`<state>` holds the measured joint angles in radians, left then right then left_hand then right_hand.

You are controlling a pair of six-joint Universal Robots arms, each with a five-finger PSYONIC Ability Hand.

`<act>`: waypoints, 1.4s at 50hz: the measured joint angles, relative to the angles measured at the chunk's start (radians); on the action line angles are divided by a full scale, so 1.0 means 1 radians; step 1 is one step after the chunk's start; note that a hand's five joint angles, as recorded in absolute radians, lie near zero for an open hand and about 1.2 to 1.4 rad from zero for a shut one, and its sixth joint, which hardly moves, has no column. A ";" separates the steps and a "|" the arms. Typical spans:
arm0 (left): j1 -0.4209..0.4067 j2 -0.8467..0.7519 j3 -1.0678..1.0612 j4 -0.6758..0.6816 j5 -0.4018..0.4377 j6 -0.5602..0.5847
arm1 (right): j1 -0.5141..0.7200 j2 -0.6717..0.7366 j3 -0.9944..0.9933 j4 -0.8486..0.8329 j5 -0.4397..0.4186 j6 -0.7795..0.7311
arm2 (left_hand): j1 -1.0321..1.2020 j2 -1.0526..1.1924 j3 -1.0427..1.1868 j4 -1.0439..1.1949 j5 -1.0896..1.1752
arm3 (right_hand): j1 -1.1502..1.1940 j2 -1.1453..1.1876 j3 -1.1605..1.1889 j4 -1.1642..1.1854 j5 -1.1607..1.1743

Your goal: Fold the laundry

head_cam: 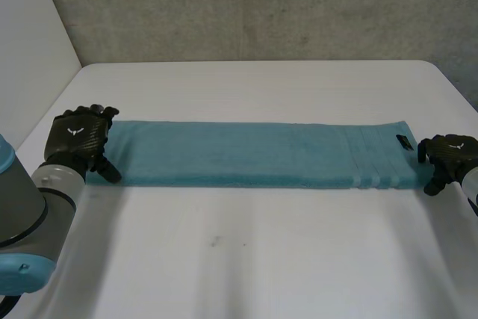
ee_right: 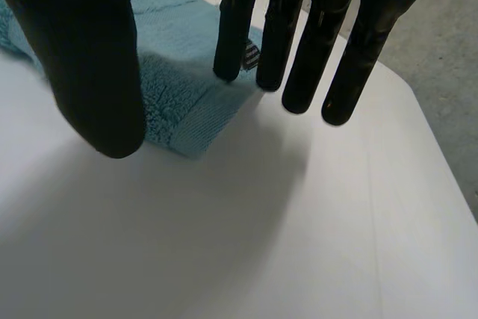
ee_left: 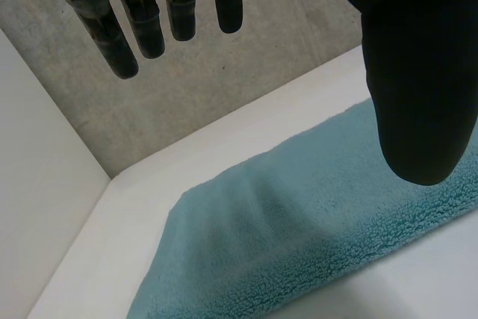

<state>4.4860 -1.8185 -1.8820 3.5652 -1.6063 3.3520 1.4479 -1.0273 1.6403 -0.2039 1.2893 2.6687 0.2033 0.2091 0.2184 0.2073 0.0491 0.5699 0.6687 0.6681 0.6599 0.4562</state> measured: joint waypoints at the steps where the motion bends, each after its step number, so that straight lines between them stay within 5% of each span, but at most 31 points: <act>1: 0.000 0.000 -0.001 0.001 0.000 0.000 | -0.001 0.004 -0.003 0.000 -0.001 0.000 | 0.000 0.000 0.000 0.000 0.000 | 0.026 0.021 0.022 0.028 0.027; 12: -0.004 -0.005 -0.005 0.002 0.000 0.000 | -0.001 0.043 -0.034 0.002 0.001 0.002 | 0.000 0.000 0.000 0.000 0.000 | 0.376 0.510 0.508 0.521 0.502; 21: -0.004 -0.005 -0.008 0.001 0.000 0.000 | -0.043 0.034 -0.057 -0.013 0.069 0.003 | 0.000 0.000 0.000 0.000 0.000 | 0.376 0.514 0.514 0.532 0.508; 27: -0.004 -0.001 -0.017 0.001 0.000 0.000 | -0.156 -0.013 -0.110 -0.024 0.187 -0.016 | 0.000 0.000 0.000 0.000 0.000 | 0.376 0.514 0.515 0.532 0.509; 35: -0.003 -0.001 -0.019 0.002 0.000 0.000 | -0.246 -0.019 -0.193 -0.017 0.221 -0.059 | 0.000 0.000 0.000 0.000 0.000 | 0.376 0.514 0.517 0.532 0.509; 42: -0.003 0.000 -0.019 0.002 -0.001 0.000 | -0.205 -0.032 -0.220 -0.017 0.218 -0.073 | 0.000 0.000 0.000 0.000 0.000 | 0.388 0.514 0.517 0.532 0.511; 51: 0.001 0.005 -0.019 0.002 -0.001 0.000 | 0.162 -0.093 -0.297 -0.026 0.208 -0.007 | 0.000 0.000 0.000 0.000 0.000 | 0.390 0.514 0.519 0.533 0.519; 54: 0.005 0.007 -0.019 0.003 -0.002 0.000 | 0.378 -0.073 -0.370 -0.032 0.205 0.005 | 0.000 0.000 0.000 0.000 0.000 | 0.390 0.514 0.519 0.533 0.521; 56: 0.005 0.007 -0.019 0.003 -0.002 0.000 | 0.378 -0.073 -0.370 -0.032 0.205 0.005 | 0.000 0.000 0.000 0.000 0.000 | 0.390 0.514 0.519 0.533 0.521; 61: 0.010 0.007 -0.020 0.009 -0.007 0.000 | 0.742 0.112 -0.557 -0.033 0.192 0.004 | 0.000 0.000 0.000 0.000 0.000 | 0.395 0.514 0.519 0.533 0.524; 70: 0.008 0.007 -0.023 0.018 -0.019 0.000 | 0.972 0.346 -0.677 -0.026 0.159 -0.001 | 0.000 0.000 0.000 0.000 0.000 | 0.395 0.514 0.520 0.533 0.527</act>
<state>4.4940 -1.8116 -1.9051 3.5832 -1.6254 3.3518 2.4203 -0.6808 0.9636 -0.2295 1.4487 2.6680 0.2033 0.2091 0.2184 0.2073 0.0493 0.9651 1.1826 1.1877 1.1929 0.9837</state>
